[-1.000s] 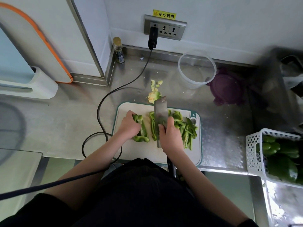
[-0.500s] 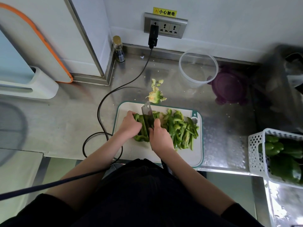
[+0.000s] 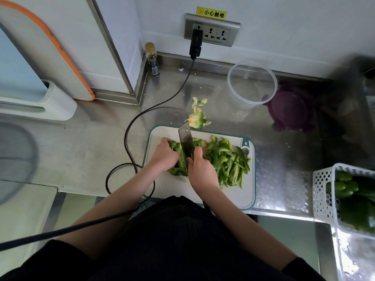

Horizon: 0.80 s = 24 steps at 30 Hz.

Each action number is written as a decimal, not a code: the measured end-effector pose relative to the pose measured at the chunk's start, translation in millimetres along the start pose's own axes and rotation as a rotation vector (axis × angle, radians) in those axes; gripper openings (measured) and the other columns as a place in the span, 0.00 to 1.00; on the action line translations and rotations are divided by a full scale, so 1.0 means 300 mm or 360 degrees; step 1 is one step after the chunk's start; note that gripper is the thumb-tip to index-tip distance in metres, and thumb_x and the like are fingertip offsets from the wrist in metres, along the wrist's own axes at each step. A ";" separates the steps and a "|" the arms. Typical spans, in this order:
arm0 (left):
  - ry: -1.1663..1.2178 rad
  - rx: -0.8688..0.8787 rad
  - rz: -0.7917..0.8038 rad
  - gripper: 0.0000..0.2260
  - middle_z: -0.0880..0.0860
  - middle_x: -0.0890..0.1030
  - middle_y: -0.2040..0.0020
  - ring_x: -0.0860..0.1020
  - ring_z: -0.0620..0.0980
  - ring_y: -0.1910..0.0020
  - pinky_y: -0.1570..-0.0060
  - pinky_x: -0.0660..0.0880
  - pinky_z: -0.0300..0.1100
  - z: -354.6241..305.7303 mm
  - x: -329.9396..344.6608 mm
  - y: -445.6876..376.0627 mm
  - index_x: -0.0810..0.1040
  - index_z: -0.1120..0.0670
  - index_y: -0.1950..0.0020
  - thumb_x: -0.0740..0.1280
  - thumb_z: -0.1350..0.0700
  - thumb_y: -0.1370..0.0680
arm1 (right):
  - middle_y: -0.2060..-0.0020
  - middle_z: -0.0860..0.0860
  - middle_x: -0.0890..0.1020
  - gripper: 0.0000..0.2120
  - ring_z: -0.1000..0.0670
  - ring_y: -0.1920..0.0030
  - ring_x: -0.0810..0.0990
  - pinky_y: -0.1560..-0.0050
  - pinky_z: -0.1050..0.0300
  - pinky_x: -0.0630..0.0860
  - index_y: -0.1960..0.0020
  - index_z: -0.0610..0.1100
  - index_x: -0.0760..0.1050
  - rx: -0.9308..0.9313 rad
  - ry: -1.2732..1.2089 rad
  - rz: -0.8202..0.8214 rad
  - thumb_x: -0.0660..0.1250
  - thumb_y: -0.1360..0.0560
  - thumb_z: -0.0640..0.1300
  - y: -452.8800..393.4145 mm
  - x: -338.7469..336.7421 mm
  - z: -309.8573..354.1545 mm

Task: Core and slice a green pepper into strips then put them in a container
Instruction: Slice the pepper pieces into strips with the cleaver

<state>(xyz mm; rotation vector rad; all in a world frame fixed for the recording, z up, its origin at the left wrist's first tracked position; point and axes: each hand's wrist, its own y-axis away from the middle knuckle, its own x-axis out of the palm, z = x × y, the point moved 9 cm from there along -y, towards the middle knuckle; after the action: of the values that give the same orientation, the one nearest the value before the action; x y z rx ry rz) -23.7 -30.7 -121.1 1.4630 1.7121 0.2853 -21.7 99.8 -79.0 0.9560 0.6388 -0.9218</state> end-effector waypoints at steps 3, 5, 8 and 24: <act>-0.0007 -0.0008 -0.0002 0.17 0.55 0.75 0.52 0.77 0.51 0.58 0.70 0.71 0.41 0.003 0.000 -0.002 0.65 0.55 0.38 0.61 0.62 0.26 | 0.66 0.45 0.75 0.12 0.42 0.68 0.75 0.70 0.53 0.70 0.38 0.40 0.60 -0.0006 -0.0008 -0.0003 0.52 0.17 0.45 -0.004 0.001 0.001; -0.0010 -0.0009 0.0001 0.17 0.55 0.75 0.51 0.77 0.51 0.58 0.69 0.72 0.41 0.003 0.000 -0.004 0.65 0.55 0.37 0.61 0.62 0.26 | 0.66 0.45 0.76 0.12 0.41 0.67 0.76 0.70 0.52 0.71 0.37 0.40 0.60 -0.0008 0.0000 -0.0007 0.52 0.17 0.45 -0.005 -0.001 0.002; -0.0016 -0.0007 0.0011 0.17 0.55 0.75 0.52 0.76 0.52 0.58 0.69 0.72 0.42 0.002 0.000 -0.005 0.65 0.54 0.38 0.61 0.62 0.26 | 0.64 0.43 0.78 0.12 0.40 0.65 0.79 0.69 0.52 0.72 0.36 0.40 0.59 -0.0016 0.0048 0.0011 0.52 0.17 0.45 -0.004 0.007 0.010; -0.0049 0.0021 -0.0038 0.15 0.54 0.75 0.54 0.76 0.52 0.59 0.63 0.76 0.48 0.000 -0.007 -0.001 0.65 0.51 0.44 0.61 0.63 0.28 | 0.54 0.43 0.81 0.22 0.42 0.57 0.82 0.65 0.52 0.72 0.31 0.40 0.54 0.0023 0.0498 0.0207 0.54 0.22 0.31 -0.023 0.077 0.054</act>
<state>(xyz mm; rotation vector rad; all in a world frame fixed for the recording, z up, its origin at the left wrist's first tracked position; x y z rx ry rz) -24.0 -32.8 -120.4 1.4485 1.7084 0.2381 -15.8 75.1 -92.8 1.1529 0.8242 -0.6673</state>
